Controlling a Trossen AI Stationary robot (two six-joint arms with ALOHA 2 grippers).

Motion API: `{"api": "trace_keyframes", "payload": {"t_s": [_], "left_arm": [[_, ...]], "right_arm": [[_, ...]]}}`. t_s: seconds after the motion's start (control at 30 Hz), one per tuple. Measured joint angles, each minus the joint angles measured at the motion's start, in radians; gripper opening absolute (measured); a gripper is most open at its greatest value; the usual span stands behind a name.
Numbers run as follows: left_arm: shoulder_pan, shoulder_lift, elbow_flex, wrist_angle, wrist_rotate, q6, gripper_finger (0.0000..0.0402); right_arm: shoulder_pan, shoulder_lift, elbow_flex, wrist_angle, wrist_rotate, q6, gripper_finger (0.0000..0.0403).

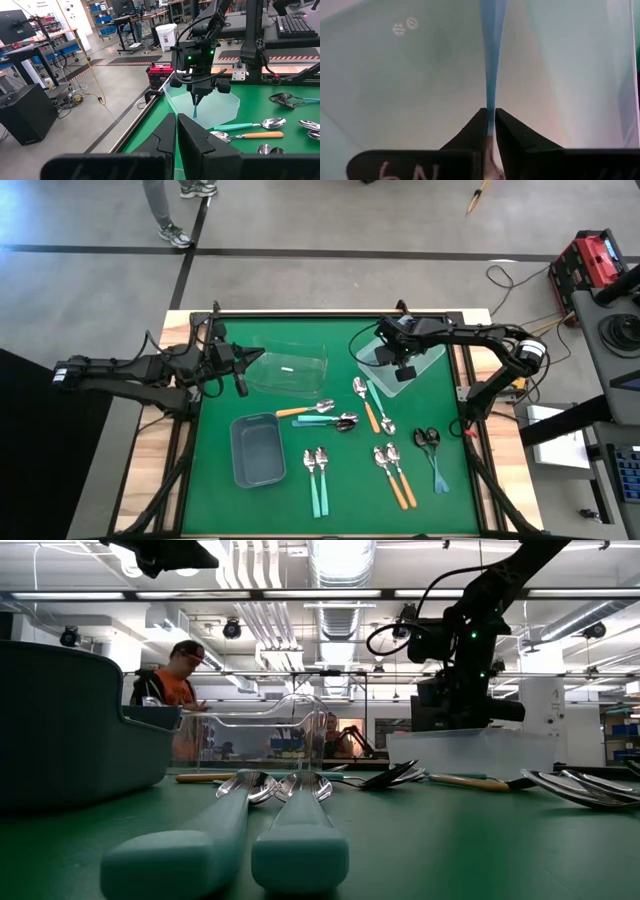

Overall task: Sort silverware by color (type)
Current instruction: Put the blue spoon into the white bin, then put the light blue spoon into the gray bin

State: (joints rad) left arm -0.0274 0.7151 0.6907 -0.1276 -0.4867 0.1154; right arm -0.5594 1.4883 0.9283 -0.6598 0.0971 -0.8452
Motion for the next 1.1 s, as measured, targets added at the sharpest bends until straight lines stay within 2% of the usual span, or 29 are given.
{"api": "trace_keyframes", "payload": {"t_s": [0.8,1.1], "left_arm": [[0.000,0.001,0.000,0.000,0.000,-0.025,0.0000],[0.000,0.001,0.000,0.000,0.000,-0.055,0.0000]], "right_arm": [[0.000,-0.004,0.000,0.001,0.010,0.000,0.0028],[0.000,-0.010,0.078,-0.047,0.011,0.093,0.0028]]}}
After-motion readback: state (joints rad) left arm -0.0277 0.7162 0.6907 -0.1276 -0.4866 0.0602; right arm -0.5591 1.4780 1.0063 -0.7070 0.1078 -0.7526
